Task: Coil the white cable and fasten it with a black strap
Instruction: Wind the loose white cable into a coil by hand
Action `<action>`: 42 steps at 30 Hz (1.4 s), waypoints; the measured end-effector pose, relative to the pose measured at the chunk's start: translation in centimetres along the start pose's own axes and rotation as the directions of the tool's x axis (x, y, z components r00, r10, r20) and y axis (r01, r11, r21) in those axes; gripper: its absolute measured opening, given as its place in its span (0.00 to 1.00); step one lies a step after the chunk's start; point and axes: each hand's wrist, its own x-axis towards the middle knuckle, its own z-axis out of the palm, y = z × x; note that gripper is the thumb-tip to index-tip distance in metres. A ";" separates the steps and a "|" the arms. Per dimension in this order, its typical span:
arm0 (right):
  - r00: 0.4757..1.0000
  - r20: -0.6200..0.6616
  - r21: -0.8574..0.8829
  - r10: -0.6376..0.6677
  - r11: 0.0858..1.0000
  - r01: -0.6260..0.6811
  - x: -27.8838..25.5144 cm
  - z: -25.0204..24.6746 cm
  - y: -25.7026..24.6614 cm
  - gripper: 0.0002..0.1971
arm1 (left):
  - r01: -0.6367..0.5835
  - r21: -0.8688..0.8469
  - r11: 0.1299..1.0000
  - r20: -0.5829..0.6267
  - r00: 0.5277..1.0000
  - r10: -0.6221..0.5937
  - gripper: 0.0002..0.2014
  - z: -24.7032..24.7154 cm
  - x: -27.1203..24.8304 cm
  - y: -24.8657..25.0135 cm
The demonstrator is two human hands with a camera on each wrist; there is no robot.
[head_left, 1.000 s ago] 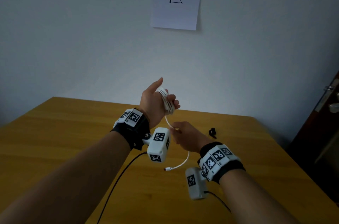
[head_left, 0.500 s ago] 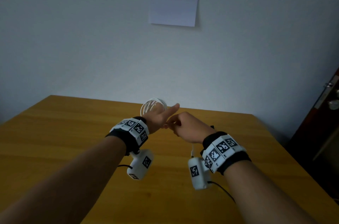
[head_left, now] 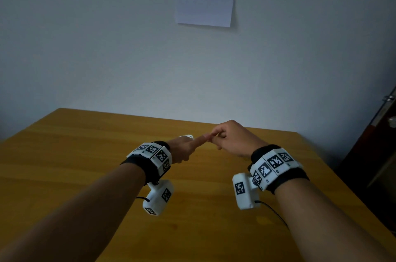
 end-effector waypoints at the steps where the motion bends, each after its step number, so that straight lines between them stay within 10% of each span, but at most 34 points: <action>1: 1.000 -0.013 -0.004 0.001 1.000 -0.001 0.1 -0.1 0.2 0.10 | 0.014 -0.046 0.999 0.023 1.000 -0.013 0.41 0.0 0.1 -0.1; 11: 0.990 -0.143 0.127 -0.006 0.992 0.024 1.3 0.8 2.3 0.11 | -0.049 -0.493 0.869 0.109 0.987 0.118 0.30 -1.0 0.4 0.4; 22: 0.953 -0.295 0.453 0.061 0.887 0.083 2.6 4.2 3.0 0.11 | 0.024 -0.897 0.441 0.092 0.987 0.134 0.27 -0.7 1.1 0.3; 33: 0.933 -0.229 0.819 0.278 0.573 0.030 3.8 6.4 2.7 0.11 | 0.052 -0.998 0.037 0.058 0.981 0.183 0.27 0.3 3.3 -0.4; 42: 0.934 -0.189 0.838 0.303 0.546 -0.008 5.2 7.8 3.4 0.23 | -0.032 -0.999 -0.042 -0.032 0.999 0.002 0.19 1.5 6.3 -1.2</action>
